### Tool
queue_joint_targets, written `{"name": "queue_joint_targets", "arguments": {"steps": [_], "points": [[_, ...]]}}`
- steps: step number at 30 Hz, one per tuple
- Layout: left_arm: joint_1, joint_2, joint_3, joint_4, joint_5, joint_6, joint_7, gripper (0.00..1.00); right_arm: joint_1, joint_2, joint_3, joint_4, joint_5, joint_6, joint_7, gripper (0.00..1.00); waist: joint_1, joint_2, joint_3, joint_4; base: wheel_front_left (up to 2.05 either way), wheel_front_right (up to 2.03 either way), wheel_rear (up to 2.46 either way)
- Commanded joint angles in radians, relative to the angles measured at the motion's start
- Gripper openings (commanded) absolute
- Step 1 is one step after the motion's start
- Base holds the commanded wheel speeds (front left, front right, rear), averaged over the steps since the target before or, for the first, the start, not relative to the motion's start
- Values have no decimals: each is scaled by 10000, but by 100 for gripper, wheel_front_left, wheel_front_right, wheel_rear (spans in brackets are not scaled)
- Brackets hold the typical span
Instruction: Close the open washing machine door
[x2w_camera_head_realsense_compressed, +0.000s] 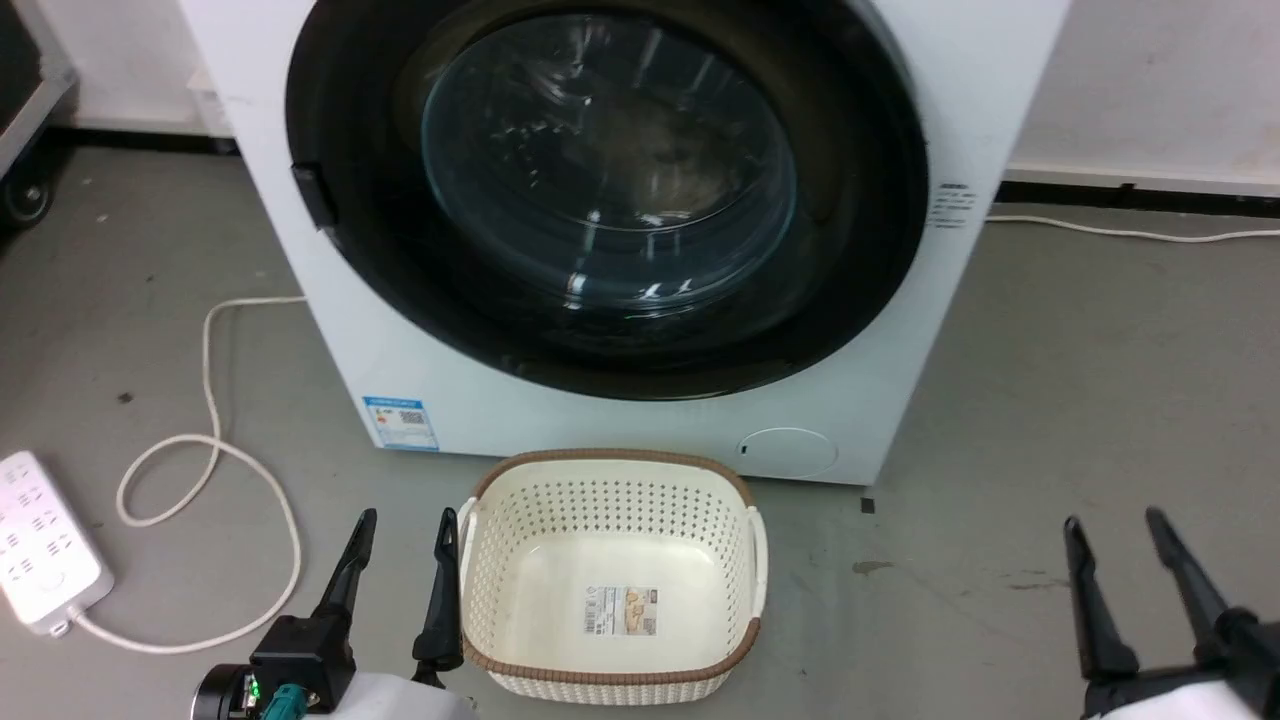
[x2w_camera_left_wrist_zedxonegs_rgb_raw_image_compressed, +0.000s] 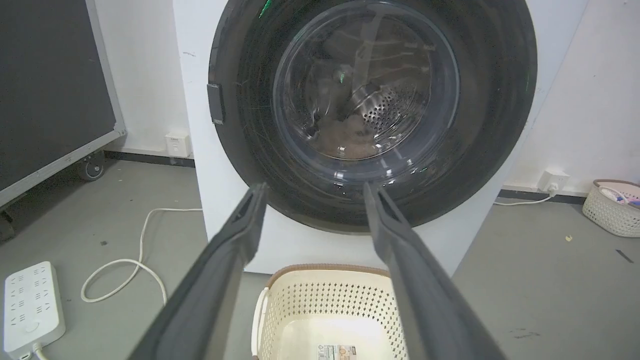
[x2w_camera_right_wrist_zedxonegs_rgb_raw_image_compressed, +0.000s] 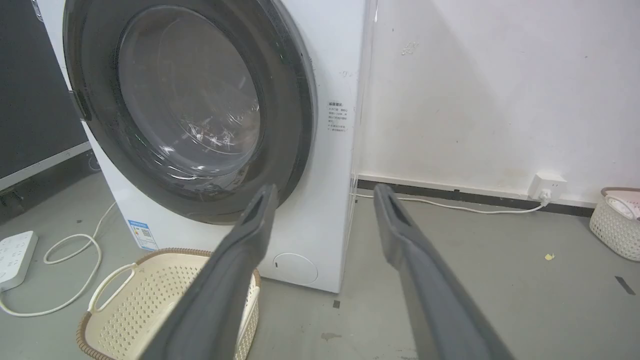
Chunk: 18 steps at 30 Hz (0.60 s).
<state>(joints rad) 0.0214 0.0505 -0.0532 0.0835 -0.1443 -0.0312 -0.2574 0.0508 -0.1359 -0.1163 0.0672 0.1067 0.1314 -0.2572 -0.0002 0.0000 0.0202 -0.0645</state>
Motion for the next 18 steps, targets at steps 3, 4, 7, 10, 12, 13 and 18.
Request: {"name": "queue_joint_targets", "arguments": {"steps": [3, 4, 7, 10, 12, 13, 18], "points": [[140, 13, -49, 172, 51, -131, -43, 100, 392, 232, 69, -169, -229, -7, -44, 100, 2, 0, -91, -168, 0, 0, 0], [7, -2, -44, 174, 6, -115, 10, 0, 323, 203, 65, -107, -211, 0, 0, 0, 2, 0, -87, -165, 0, 0, 0], [3, -17, -51, 178, 6, -117, 19, 0, 317, 204, 60, -98, -209, 2, 9, 0, 2, 0, -89, -167, 0, 0, 0], [-2, -17, -37, 155, 36, -108, 70, 0, 300, 217, 83, -110, -227, 0, 64, 0, 2, 0, -91, -150, 0, 0, 0], [-5, -17, -28, 138, 60, -101, 111, 0, 286, 228, 101, -119, -241, 0, 106, 0, 2, 0, -93, -137, 0, 0, 0], [-7, -17, -23, 130, 71, -97, 132, 0, 280, 233, 110, -124, -248, 0, 126, 0, 2, 0, -94, -130, 0, 0, 0], [-16, -16, 0, 90, 129, -80, 235, 0, 247, 259, 154, -147, -283, -1, 229, 0, 2, 0, -99, -98, 0, 0, 0]]}}
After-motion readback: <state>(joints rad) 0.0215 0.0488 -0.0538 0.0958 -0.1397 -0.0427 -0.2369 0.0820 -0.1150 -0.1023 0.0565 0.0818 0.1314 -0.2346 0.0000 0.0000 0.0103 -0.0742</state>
